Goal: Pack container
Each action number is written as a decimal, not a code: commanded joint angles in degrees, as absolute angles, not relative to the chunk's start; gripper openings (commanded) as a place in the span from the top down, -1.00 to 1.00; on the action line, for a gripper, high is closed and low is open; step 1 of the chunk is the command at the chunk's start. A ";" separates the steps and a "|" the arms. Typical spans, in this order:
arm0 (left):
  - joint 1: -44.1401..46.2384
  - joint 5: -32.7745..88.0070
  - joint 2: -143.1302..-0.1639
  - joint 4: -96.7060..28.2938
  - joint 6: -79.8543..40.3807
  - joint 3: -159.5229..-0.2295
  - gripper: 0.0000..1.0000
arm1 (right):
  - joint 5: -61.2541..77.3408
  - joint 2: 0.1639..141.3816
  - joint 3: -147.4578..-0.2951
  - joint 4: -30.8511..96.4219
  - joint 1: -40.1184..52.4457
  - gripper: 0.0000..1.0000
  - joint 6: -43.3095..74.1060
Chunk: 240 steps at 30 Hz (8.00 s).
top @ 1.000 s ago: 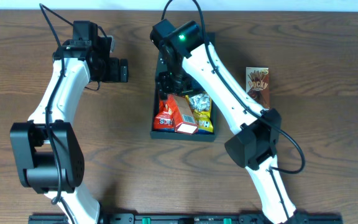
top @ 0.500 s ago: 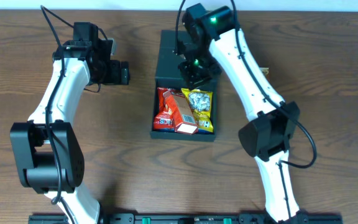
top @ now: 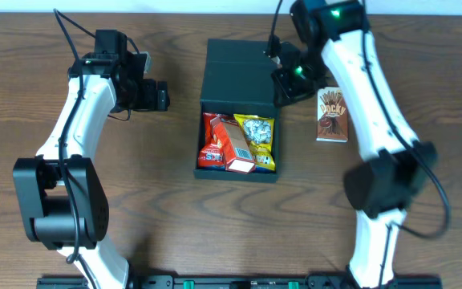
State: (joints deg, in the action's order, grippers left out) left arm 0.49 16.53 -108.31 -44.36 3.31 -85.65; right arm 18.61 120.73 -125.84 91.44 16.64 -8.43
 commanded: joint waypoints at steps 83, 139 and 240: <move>0.40 17.41 -107.35 -44.14 4.36 -87.15 -0.90 | 19.94 110.74 -87.05 58.33 36.51 0.97 -13.63; 7.42 36.25 -110.59 -32.27 -9.47 -72.36 0.88 | 28.08 114.15 -80.95 40.91 28.34 0.97 0.80; 7.42 37.08 -110.59 -31.00 -9.87 -72.36 0.89 | -4.03 121.95 -85.78 49.17 3.68 -0.54 10.20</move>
